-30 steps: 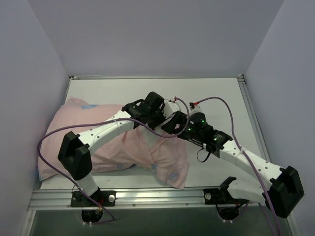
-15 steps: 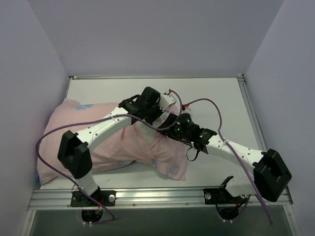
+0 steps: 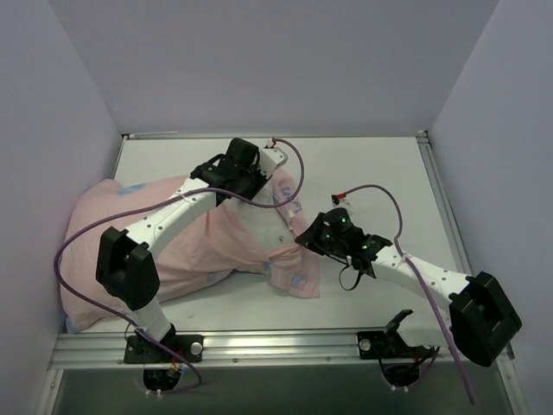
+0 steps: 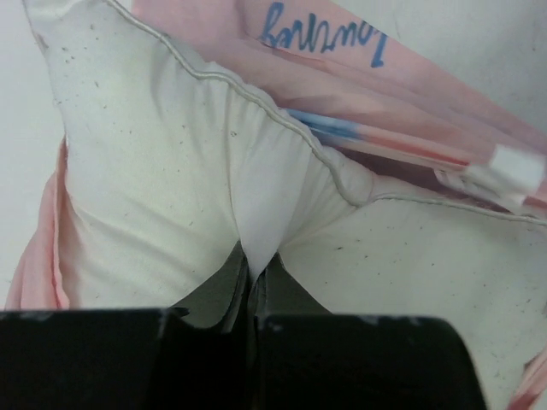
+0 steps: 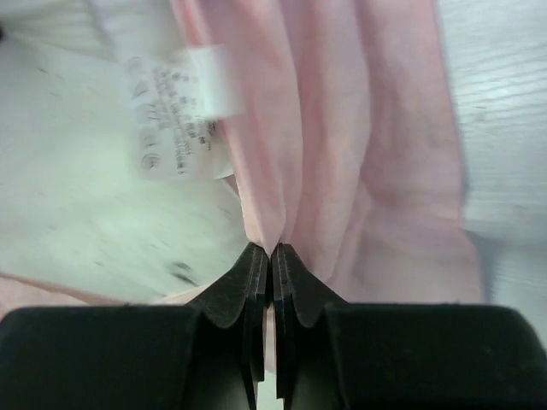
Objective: Remove the pillowcase from the pillow
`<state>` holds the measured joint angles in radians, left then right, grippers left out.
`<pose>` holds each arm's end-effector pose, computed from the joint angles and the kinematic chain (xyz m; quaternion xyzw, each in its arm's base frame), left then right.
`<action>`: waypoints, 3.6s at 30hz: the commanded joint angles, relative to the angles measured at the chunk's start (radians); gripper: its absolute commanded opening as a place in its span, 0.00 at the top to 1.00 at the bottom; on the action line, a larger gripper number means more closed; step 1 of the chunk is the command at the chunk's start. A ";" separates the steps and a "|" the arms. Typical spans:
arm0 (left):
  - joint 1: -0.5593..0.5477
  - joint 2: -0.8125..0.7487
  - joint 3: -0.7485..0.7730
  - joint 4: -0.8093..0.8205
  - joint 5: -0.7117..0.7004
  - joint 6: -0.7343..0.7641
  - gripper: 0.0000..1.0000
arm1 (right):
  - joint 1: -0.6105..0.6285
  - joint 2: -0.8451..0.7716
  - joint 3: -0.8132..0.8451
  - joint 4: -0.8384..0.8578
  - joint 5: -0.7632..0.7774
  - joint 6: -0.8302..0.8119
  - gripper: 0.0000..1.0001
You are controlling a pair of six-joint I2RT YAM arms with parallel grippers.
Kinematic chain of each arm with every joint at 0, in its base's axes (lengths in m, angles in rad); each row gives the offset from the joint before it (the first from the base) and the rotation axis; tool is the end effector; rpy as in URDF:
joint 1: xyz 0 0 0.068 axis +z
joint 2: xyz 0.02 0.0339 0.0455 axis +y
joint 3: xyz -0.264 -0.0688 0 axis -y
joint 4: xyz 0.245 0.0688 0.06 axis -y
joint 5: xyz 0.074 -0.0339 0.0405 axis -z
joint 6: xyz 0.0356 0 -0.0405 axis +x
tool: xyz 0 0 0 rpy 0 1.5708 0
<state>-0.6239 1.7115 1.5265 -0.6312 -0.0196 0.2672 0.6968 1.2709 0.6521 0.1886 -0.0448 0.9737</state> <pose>0.3120 -0.2237 0.3090 0.3974 0.8404 -0.0564 0.3642 0.2106 0.1783 0.2268 0.1042 0.8351 0.4129 0.3482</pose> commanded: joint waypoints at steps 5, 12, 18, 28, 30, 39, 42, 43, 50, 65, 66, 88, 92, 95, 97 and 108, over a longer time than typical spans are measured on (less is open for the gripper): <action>0.156 -0.090 0.164 0.039 0.010 -0.026 0.98 | -0.118 -0.114 -0.135 -0.081 -0.085 -0.070 1.00; 0.191 -0.211 0.293 -0.028 0.188 -0.123 0.98 | -0.154 0.013 -0.125 0.084 -0.141 -0.104 1.00; 0.155 -0.271 0.160 0.004 0.190 -0.085 0.98 | -0.154 0.065 -0.019 0.112 -0.208 -0.220 0.89; 0.075 -0.253 0.034 0.051 0.285 -0.065 0.98 | -0.189 -0.200 0.279 -0.293 -0.124 -0.565 0.11; 0.069 -0.250 0.052 0.047 0.287 -0.065 0.98 | -0.186 -0.193 0.287 -0.258 -0.235 -0.596 0.10; 0.069 -0.254 0.058 0.033 0.311 -0.063 0.98 | 0.001 -0.042 0.248 0.084 -0.404 -0.555 0.03; 0.069 -0.257 0.061 0.030 0.316 -0.059 0.98 | 0.027 0.002 0.235 0.140 -0.423 -0.543 0.00; 0.069 -0.257 0.061 0.028 0.319 -0.057 0.98 | 0.038 0.011 0.230 0.152 -0.440 -0.540 0.00; 0.069 -0.243 0.083 0.022 0.383 -0.069 0.98 | 0.099 0.108 0.165 0.333 -0.474 -0.474 0.02; 0.363 -0.314 0.250 -0.592 0.403 0.176 0.06 | -0.012 0.248 0.077 0.613 -0.471 -0.169 1.00; 0.422 -0.343 0.226 -0.622 0.350 0.202 0.06 | -0.026 0.240 0.064 0.624 -0.471 -0.133 1.00; 0.409 -0.126 -0.138 0.125 -0.069 0.383 0.98 | 0.156 -0.100 -0.133 0.441 -0.178 -0.023 1.00; 0.386 0.022 0.122 0.010 -0.008 0.282 0.66 | 0.242 0.031 -0.094 0.546 -0.122 0.040 1.00; 0.446 -0.045 0.101 -0.071 0.159 0.242 0.06 | 0.273 0.135 -0.017 0.615 -0.109 0.053 1.00; 0.515 -0.189 0.035 -0.113 0.392 0.262 0.06 | 0.274 0.174 0.023 0.647 -0.101 0.051 1.00; 0.512 -0.609 -0.425 -0.460 0.532 0.681 0.06 | 0.260 0.265 0.250 0.560 -0.047 -0.004 1.00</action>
<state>-0.1123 1.0374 1.1950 -1.0298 0.4858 0.8757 0.9619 1.5536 0.8192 0.6735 -0.1169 0.9958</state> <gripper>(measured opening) 0.938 0.168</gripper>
